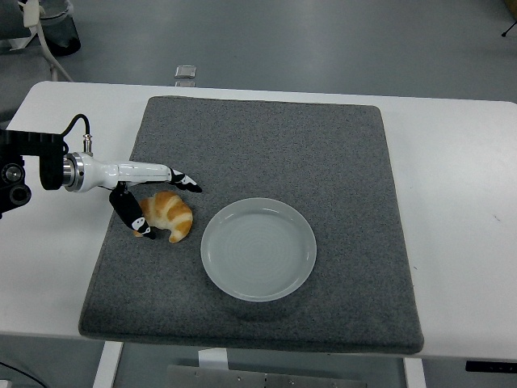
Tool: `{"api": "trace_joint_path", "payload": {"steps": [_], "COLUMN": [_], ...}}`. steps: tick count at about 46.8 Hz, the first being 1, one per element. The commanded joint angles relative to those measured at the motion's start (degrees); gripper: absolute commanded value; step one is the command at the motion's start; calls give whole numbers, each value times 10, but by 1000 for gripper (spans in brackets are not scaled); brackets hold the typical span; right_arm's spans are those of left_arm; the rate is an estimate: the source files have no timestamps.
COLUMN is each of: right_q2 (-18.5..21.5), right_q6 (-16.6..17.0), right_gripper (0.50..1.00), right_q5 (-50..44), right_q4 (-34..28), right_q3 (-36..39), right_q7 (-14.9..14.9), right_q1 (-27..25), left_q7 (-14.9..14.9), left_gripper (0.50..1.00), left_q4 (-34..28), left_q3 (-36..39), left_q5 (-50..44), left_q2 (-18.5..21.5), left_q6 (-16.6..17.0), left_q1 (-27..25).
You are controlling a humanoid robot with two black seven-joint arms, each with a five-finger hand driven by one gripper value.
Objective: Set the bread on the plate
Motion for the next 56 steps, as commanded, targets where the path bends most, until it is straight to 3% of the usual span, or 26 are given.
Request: {"api": "trace_joint_path", "payload": {"steps": [1,16,25,36,44,50,55,56], "right_q2": [0,0,0,0,0,0,0,0], "right_q6": [0,0,0,0,0,0,0,0], "right_gripper": [930,932,932,930,930,930,930,932], "right_q5": [0,0,0,0,0,0,0,0], "right_q4": [0,0,0,0,0,0,0,0], "right_q3": [0,0,0,0,0,0,0,0], "right_q7": [0,0,0,0,0,0,0,0], "right_q1": [0,0,0,0,0,0,0,0], "left_q7": [0,0,-1,-1,-1,-1,-2,-2], "left_gripper": [992,984,941,819,774,694,506,500], "left_q4": [0,0,0,0,0,0,0,0], "left_q3": [-1,0,0,0,-1,-1,-1,-1], "left_q5": [12,16,29,57,67,68,68,68], "left_q2": [-1,-1,-9,-14,-17,-17,-17,-17], "left_q6": [1,3,3,16,20,20,20,20], "left_q1": [1,2,9,13,13,12,12,11]}}
